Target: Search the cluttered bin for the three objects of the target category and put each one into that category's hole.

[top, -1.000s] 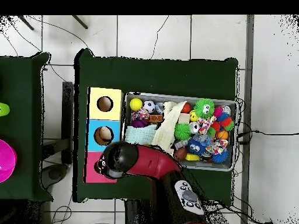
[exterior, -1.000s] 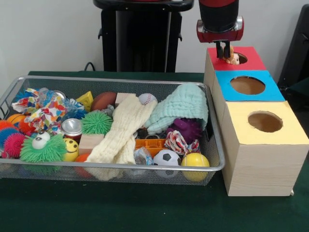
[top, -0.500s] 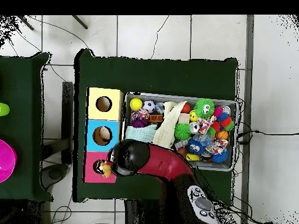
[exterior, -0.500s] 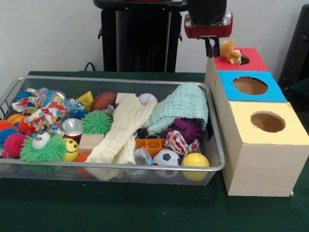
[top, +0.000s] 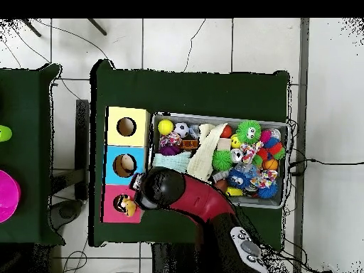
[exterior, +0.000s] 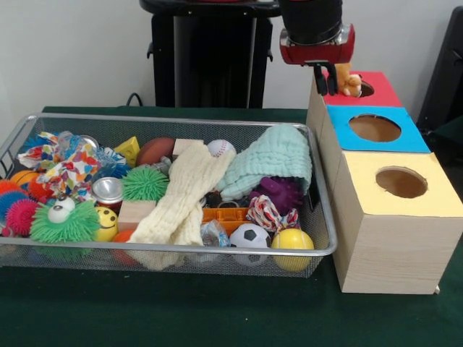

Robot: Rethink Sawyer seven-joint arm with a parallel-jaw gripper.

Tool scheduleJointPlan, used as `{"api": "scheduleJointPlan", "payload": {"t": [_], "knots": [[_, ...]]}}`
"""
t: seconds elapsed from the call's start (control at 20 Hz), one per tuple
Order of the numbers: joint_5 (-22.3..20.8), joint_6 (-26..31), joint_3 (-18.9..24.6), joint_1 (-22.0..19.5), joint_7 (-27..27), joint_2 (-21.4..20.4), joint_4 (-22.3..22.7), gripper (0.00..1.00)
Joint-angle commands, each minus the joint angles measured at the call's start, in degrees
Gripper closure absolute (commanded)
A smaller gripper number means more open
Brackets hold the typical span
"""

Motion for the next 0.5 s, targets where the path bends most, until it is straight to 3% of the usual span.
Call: {"api": "scheduleJointPlan", "payload": {"t": [0.05,0.35,0.5], "knots": [[7.3,-7.2,6.5,0.4,13.5,2.8,6.0,1.00],[6.6,-1.1,2.3,2.9,12.8,1.0,4.6,1.00],[3.7,2.4,-1.1,4.4,12.6,1.2,3.0,1.00]]}}
